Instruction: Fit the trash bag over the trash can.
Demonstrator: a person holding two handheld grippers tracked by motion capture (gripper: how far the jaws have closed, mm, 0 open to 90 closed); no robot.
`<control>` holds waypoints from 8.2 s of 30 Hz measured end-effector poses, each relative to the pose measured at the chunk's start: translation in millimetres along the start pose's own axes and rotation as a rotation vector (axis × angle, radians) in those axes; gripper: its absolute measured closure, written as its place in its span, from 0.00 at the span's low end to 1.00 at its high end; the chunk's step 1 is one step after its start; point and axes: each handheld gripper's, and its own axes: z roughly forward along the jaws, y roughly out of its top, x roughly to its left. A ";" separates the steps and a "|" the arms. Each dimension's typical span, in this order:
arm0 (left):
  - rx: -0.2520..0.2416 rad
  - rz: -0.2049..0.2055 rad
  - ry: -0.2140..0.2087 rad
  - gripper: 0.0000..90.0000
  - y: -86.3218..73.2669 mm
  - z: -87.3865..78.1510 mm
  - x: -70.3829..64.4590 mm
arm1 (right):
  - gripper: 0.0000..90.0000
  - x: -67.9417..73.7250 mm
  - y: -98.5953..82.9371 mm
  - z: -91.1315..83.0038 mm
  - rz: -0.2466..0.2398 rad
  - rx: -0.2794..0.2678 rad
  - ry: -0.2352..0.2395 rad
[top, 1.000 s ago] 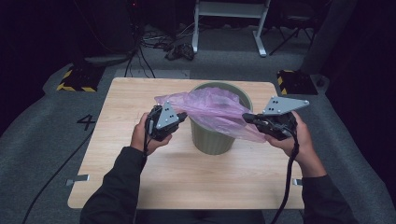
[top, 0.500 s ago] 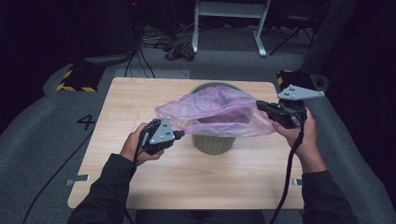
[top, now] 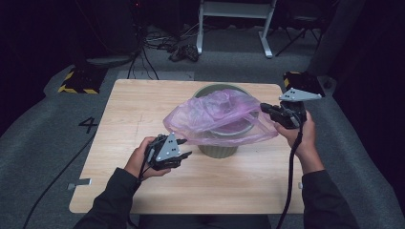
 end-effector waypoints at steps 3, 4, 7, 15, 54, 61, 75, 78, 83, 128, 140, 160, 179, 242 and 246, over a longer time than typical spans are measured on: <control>-0.096 -0.004 0.027 0.32 11.0 -21.4 -12.8 | 1.00 -2.6 -0.6 -0.6 0.001 -0.014 0.001; -0.123 -0.002 0.028 0.28 14.6 -27.2 -14.9 | 1.00 -2.9 -0.5 -0.7 -0.002 -0.014 -0.004; -0.230 -0.009 0.040 0.21 28.8 -51.2 -20.4 | 1.00 -2.2 0.7 -1.5 -0.009 -0.015 -0.010; -0.249 -0.014 0.180 0.17 59.1 -61.2 7.5 | 1.00 0.6 6.8 -2.8 -0.043 -0.014 -0.022; -0.030 -0.287 0.007 1.00 17.4 62.6 102.5 | 1.00 -32.1 -23.5 58.2 0.035 0.061 0.094; -0.071 -0.227 -0.006 1.00 8.5 26.0 73.3 | 1.00 -12.7 -34.6 32.7 -0.037 0.053 0.184; -0.219 -0.265 0.100 0.48 16.6 -17.9 68.9 | 1.00 -12.4 -22.8 -10.3 -0.059 -0.072 0.049; -0.230 -0.240 0.080 0.33 26.5 -19.1 64.0 | 1.00 -9.9 -15.7 -11.5 -0.061 -0.102 0.061; -0.169 -0.194 0.035 0.29 40.8 -9.9 62.8 | 1.00 -3.9 -5.4 -7.8 -0.086 -0.107 0.079; 0.055 -0.406 0.073 0.65 -0.2 93.0 108.4 | 1.00 -40.0 -48.2 52.4 0.085 0.059 0.124; -0.096 -0.423 0.122 0.23 -19.2 7.2 107.3 | 0.55 -54.9 -48.7 -20.7 0.002 -0.096 0.116; -0.048 -0.106 0.051 0.76 11.2 17.4 21.6 | 0.93 11.4 -59.8 -17.7 -0.384 -0.029 0.243; 0.088 0.008 -0.108 1.00 -25.1 45.2 -11.2 | 1.00 27.2 -111.2 -4.5 -0.424 0.075 0.418; 0.161 -0.462 -0.038 1.00 -12.9 135.7 108.2 | 1.00 -31.7 -73.1 89.5 0.221 0.200 0.211; 0.100 -0.498 0.001 0.74 -25.7 117.0 104.9 | 0.85 -29.5 -89.1 86.8 0.175 0.209 0.250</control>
